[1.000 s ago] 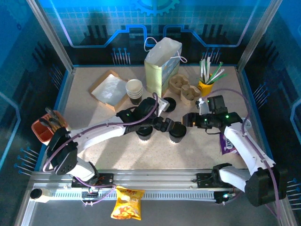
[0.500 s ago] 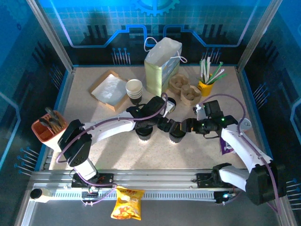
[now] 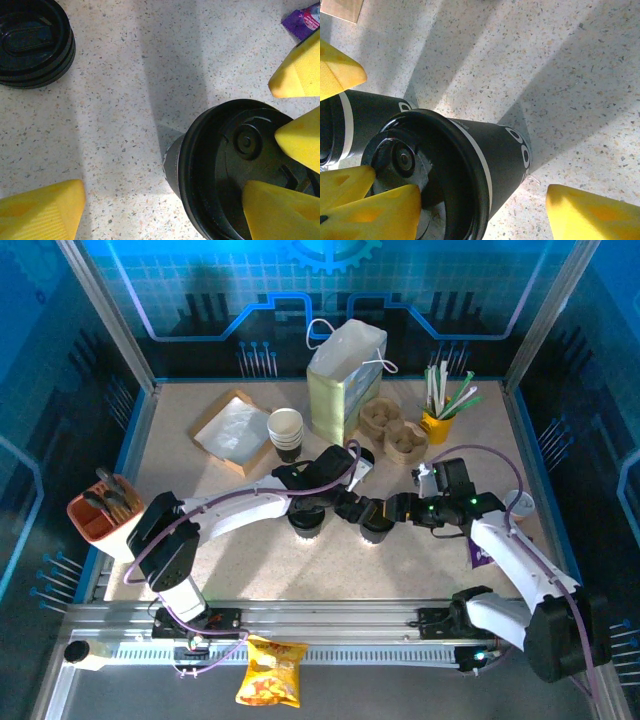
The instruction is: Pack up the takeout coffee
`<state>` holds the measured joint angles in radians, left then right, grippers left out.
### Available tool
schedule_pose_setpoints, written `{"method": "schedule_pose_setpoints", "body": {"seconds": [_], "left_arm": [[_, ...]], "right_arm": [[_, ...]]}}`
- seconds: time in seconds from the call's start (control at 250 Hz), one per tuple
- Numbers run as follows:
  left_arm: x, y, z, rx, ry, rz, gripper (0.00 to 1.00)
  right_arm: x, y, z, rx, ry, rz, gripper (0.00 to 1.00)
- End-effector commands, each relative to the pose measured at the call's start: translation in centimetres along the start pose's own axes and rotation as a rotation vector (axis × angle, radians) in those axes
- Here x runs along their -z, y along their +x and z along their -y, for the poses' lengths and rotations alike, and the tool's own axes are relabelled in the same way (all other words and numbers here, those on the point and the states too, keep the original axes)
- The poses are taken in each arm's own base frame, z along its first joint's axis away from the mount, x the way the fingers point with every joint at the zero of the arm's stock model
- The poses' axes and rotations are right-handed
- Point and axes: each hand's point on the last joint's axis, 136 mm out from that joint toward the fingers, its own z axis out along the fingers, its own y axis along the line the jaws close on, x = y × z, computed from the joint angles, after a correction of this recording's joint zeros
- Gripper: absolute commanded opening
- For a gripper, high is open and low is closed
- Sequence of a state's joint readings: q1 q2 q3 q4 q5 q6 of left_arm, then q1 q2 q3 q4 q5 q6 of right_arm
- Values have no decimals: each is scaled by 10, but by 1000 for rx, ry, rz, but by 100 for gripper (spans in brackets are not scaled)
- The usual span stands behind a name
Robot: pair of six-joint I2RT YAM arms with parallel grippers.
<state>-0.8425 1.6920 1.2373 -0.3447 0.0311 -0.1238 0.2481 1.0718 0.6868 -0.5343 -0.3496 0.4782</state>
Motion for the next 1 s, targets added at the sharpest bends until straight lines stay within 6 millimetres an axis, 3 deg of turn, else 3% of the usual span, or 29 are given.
{"method": "schedule_pose_setpoints", "body": {"seconds": [0.0,0.22,0.332,0.491,0.811,0.999], "left_arm": [[-8,30,-3,-34,-20,-123,82],[-24,77,-17,-28,-58,-269,83],[-25,83,-21,-31,-75,-292,83],[-18,60,-8,-46,-47,-233,82],[11,-10,22,10,53,-30,84],[20,-18,25,7,66,11,85]], "right_arm": [[-8,25,19,-57,69,-63,65],[-21,44,35,-128,80,-64,59],[-25,47,38,-136,82,-62,58],[-20,37,31,-120,70,-42,57],[12,-10,-21,-59,-67,72,60],[20,-14,-29,-50,-85,79,61]]}}
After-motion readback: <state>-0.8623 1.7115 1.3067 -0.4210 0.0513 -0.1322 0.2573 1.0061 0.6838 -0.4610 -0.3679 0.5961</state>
